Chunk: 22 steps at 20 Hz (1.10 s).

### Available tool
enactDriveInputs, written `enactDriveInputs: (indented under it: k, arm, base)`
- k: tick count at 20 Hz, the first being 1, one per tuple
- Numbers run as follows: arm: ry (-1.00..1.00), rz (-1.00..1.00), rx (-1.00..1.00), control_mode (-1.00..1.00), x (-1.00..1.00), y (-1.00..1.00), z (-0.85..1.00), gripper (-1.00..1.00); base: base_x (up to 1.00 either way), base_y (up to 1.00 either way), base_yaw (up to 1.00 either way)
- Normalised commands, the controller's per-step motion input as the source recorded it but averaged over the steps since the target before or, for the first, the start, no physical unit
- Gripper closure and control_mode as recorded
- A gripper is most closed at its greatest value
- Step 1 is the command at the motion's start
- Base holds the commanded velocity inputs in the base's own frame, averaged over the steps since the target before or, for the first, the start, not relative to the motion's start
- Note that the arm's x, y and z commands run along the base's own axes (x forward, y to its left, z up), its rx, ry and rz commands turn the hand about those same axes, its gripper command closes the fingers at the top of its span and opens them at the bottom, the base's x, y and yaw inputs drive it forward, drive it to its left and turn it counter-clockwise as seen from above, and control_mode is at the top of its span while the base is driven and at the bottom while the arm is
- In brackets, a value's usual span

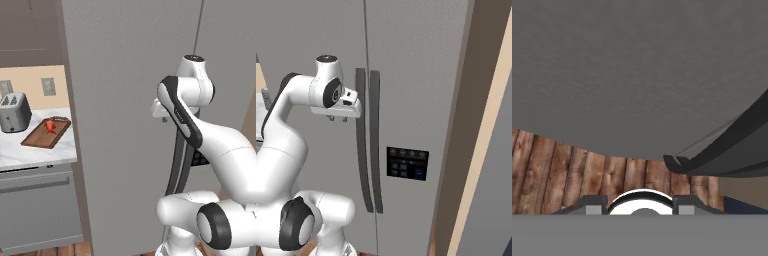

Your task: Retrieve a lemon from the fridge and place it on the cutting board with the fish.

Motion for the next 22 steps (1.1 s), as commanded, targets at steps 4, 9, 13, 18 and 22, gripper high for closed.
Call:
enactDriveInputs:
  k: [4,9,13,18,22]
  arm:
    - [0.0,0.0,0.0,1.0,0.0,0.0,0.0,-1.0]
    - [0.0,0.0,0.0,1.0,0.0,0.0,0.0,-1.0]
    - [0.0,0.0,0.0,1.0,0.0,0.0,0.0,-1.0]
    - [0.0,0.0,0.0,1.0,0.0,0.0,0.0,-1.0]
    - [0.0,0.0,0.0,1.0,0.0,0.0,0.0,-1.0]
  base:
    - [0.0,0.0,0.0]
    - [-0.02,-0.04,0.0]
    - [-0.34,-0.09,0.0]
    - [-0.57,-0.02,-0.03]
    - [-0.32,-0.06,-0.05]
